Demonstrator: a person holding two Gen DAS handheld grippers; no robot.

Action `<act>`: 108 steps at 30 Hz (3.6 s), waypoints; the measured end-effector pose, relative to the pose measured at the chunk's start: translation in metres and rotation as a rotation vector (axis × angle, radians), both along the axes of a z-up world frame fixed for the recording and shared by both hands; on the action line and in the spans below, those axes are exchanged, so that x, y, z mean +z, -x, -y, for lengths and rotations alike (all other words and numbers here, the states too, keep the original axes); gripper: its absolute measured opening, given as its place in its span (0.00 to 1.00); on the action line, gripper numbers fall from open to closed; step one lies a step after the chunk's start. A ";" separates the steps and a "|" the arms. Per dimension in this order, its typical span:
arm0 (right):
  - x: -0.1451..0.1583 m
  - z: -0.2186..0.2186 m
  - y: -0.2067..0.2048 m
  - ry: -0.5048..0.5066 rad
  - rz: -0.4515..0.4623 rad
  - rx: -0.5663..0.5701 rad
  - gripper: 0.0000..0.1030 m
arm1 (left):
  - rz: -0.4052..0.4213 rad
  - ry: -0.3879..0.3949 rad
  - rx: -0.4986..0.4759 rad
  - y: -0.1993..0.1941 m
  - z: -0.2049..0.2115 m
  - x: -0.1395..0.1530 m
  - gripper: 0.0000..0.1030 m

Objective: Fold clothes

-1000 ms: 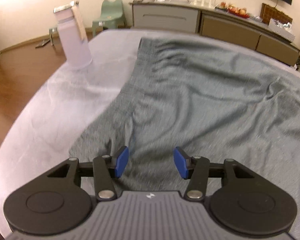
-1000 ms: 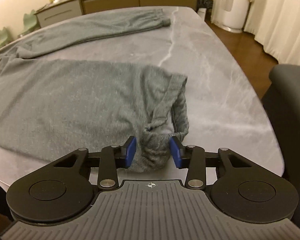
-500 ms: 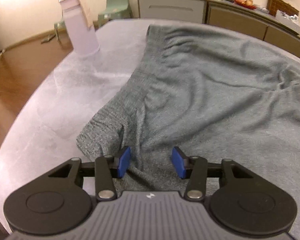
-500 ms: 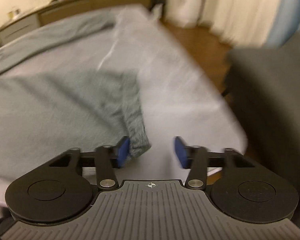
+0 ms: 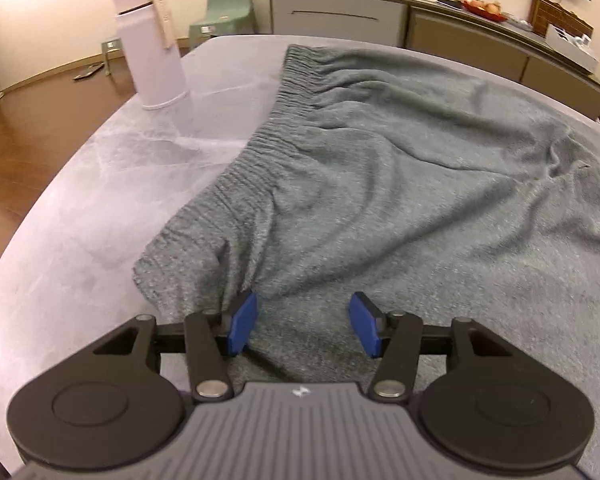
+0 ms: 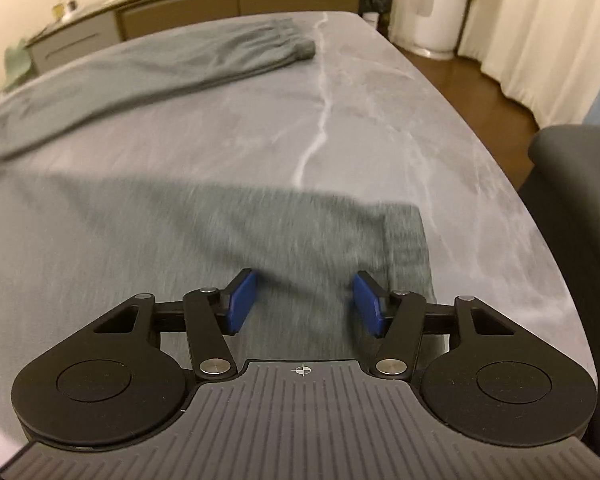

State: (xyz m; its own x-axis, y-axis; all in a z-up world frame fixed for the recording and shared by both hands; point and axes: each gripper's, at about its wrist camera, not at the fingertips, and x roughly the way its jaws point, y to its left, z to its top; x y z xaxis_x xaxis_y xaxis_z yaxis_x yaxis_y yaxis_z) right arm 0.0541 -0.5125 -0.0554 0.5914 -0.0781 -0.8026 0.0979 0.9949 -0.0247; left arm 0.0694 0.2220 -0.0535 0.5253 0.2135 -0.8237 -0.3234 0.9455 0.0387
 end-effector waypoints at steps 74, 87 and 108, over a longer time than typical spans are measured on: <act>0.035 -0.190 0.117 0.113 0.323 0.150 0.82 | 0.134 -0.013 -0.419 0.119 0.246 0.046 0.55; 0.008 -0.228 0.105 0.208 0.219 0.214 0.83 | 0.175 -0.087 -0.152 0.110 0.140 0.072 0.55; 0.050 -0.053 -0.337 0.000 0.087 -0.031 0.81 | 0.149 0.149 -0.091 -0.112 0.074 0.104 0.61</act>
State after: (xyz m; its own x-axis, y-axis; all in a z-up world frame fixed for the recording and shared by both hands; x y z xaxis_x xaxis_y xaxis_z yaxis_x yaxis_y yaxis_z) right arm 0.3915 -0.4592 -0.0050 0.6558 -0.0976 -0.7486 0.1305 0.9913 -0.0150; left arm 0.1811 0.1480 0.0502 0.6549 0.0411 -0.7546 -0.2283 0.9626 -0.1457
